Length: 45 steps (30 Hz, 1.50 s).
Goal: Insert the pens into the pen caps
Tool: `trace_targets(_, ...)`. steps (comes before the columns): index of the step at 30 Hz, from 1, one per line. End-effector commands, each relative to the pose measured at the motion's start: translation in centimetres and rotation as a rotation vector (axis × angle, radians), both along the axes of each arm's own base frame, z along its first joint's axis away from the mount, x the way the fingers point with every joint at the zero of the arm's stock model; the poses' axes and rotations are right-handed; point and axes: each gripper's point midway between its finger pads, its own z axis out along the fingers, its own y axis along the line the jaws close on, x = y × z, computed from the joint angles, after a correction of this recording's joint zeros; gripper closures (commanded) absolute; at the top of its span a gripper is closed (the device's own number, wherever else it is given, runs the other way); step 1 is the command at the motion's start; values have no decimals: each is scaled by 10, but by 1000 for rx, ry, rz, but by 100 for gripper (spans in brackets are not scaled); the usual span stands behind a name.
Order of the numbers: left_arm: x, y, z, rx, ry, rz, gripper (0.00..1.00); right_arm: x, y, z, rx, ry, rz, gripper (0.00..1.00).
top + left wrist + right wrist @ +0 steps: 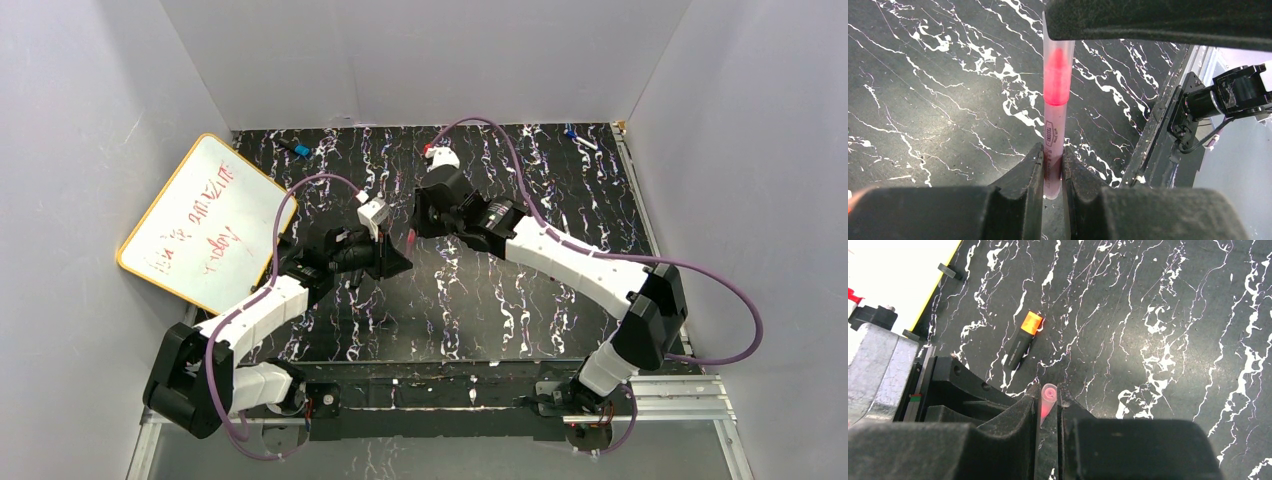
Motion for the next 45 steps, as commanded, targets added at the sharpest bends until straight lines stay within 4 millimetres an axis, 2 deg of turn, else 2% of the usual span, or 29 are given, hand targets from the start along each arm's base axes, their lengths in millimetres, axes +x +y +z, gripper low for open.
trace_targets(1,19,5,27,-23,-121,47,100,-30,5,6,20,29,63,99)
trace_targets(2,20,5,28,-19,-128,46,100,-29,5,9,24,22,60,96)
trace_targets(7,23,2,25,5,-142,13,100,-16,5,38,65,-76,31,63)
trace_targets(8,24,1,25,7,-147,5,100,-13,6,48,83,-103,24,51)
trace_targets(11,22,0,18,15,-157,-16,100,1,4,75,111,-190,-23,27)
trace_targets(13,20,0,17,13,-171,-31,100,11,0,95,124,-257,-63,14)
trace_targets(16,16,-1,17,-3,-204,-46,100,26,-15,125,120,-378,-111,2)
trace_targets(19,11,-4,23,-37,-231,-70,100,34,-27,141,150,-443,-53,1)
trace_targets(22,4,-9,38,-109,-254,-96,100,33,-34,149,363,-397,101,4)
trace_targets(24,-3,-13,52,-176,-261,-115,100,15,-28,155,485,-373,300,9)
trace_targets(26,-9,-16,63,-238,-258,-135,100,-8,-20,154,528,-351,467,14)
trace_targets(32,-16,-23,79,-328,-204,-168,100,-45,-11,140,558,-302,696,20)
trace_targets(35,-17,-25,81,-345,-182,-179,100,-52,-10,136,560,-286,746,25)
trace_targets(39,-17,-28,85,-359,-169,-194,100,-48,-12,129,533,-290,721,31)
trace_targets(45,-17,-30,91,-370,-167,-203,100,-39,-12,121,507,-303,676,29)
